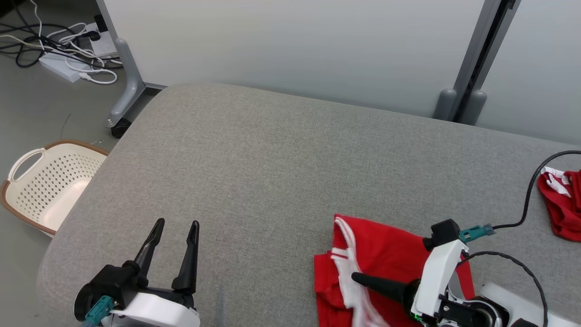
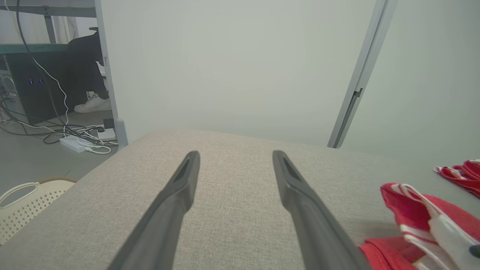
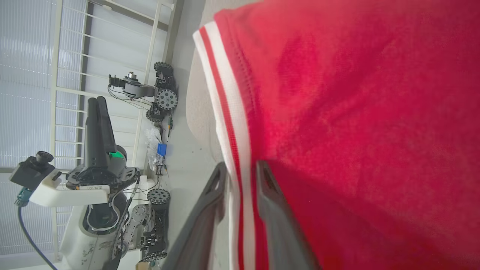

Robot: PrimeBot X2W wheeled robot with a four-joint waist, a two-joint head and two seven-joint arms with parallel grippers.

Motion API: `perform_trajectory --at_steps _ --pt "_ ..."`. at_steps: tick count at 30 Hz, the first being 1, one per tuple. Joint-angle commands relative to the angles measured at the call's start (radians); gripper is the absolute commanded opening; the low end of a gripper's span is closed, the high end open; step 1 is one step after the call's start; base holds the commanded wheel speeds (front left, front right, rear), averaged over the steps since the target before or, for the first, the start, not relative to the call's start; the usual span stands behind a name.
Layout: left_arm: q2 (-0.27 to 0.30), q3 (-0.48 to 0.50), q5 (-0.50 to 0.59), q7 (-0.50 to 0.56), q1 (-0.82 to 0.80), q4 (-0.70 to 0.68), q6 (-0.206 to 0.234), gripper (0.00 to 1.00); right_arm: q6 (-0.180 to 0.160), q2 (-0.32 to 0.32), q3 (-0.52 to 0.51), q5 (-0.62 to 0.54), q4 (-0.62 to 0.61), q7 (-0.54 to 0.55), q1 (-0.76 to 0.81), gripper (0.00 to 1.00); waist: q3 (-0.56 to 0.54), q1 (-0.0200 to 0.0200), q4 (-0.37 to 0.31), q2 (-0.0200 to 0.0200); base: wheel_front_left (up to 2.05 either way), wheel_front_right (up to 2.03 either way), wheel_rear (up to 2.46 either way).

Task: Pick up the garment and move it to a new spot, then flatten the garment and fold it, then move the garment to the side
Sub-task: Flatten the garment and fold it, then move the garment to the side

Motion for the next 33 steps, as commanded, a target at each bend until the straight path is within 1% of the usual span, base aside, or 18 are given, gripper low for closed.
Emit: perform_trajectory --at_steps 1,2,3,4,8,11,16,21,26,27,31,33 --pt "0.000 0.008 0.008 -0.001 -0.016 0.002 -0.007 1.00 0.001 0.005 -0.005 -0.007 0.005 0.009 -0.005 0.43 0.001 0.0000 -0.002 0.0000 0.00 0.00 0.00" --pt "-0.002 0.010 0.011 -0.001 -0.019 0.003 -0.008 1.00 0.001 0.012 -0.007 -0.008 0.011 0.011 -0.004 0.46 0.002 0.0000 -0.004 0.0000 0.00 0.00 0.00" --pt "-0.005 0.011 0.012 -0.001 -0.021 0.005 -0.010 1.00 0.001 0.019 -0.009 -0.010 0.017 0.015 -0.003 0.55 0.003 0.0000 -0.005 0.0000 0.00 0.00 0.00" --pt "-0.006 0.013 0.015 -0.001 -0.022 0.007 -0.013 1.00 0.001 0.026 -0.014 -0.012 0.025 0.014 -0.002 1.00 0.004 0.0000 -0.007 0.0000 0.00 0.00 0.00" --pt "-0.011 0.019 0.024 -0.001 -0.024 0.014 -0.021 1.00 0.001 0.041 -0.046 -0.024 0.025 -0.005 -0.001 1.00 0.008 0.0000 -0.013 0.0000 0.00 0.00 0.00" --pt "-0.013 0.024 0.028 -0.001 -0.023 0.017 -0.025 1.00 0.001 0.031 -0.078 -0.043 -0.001 -0.030 0.003 1.00 0.008 0.0000 -0.019 0.0000 0.00 0.00 0.00" --pt "-0.017 0.033 0.041 -0.001 -0.014 0.015 -0.031 1.00 0.001 -0.016 -0.135 -0.090 -0.065 -0.094 0.025 1.00 0.004 0.0000 -0.042 0.0000 0.00 0.00 0.00" --pt "-0.019 0.039 0.049 -0.001 -0.006 0.010 -0.035 1.00 0.001 -0.094 -0.169 -0.137 -0.102 -0.127 0.039 1.00 0.001 0.0000 -0.075 0.0000 0.00 0.00 0.00" --pt "-0.022 0.036 0.053 -0.001 -0.011 0.012 -0.038 1.00 0.001 -0.165 -0.167 -0.170 -0.061 -0.113 0.044 1.00 0.004 0.0000 -0.106 0.0000 0.00 0.00 0.00" --pt "-0.022 0.036 0.053 -0.001 -0.011 0.012 -0.038 1.00 0.001 -0.165 -0.167 -0.170 -0.061 -0.113 0.044 1.00 0.004 0.0000 -0.106 0.0000 0.00 0.00 0.00" --pt "-0.024 0.041 0.054 -0.001 -0.017 0.013 -0.040 1.00 0.001 -0.198 -0.136 -0.185 0.007 -0.056 0.043 1.00 0.009 0.0000 -0.123 0.0000 0.00 0.00 0.00" --pt "-0.026 0.042 0.054 -0.001 -0.019 0.015 -0.041 1.00 0.001 -0.196 -0.120 -0.187 0.040 -0.023 0.037 1.00 0.012 0.0000 -0.131 0.0000 0.00 0.00 0.00"
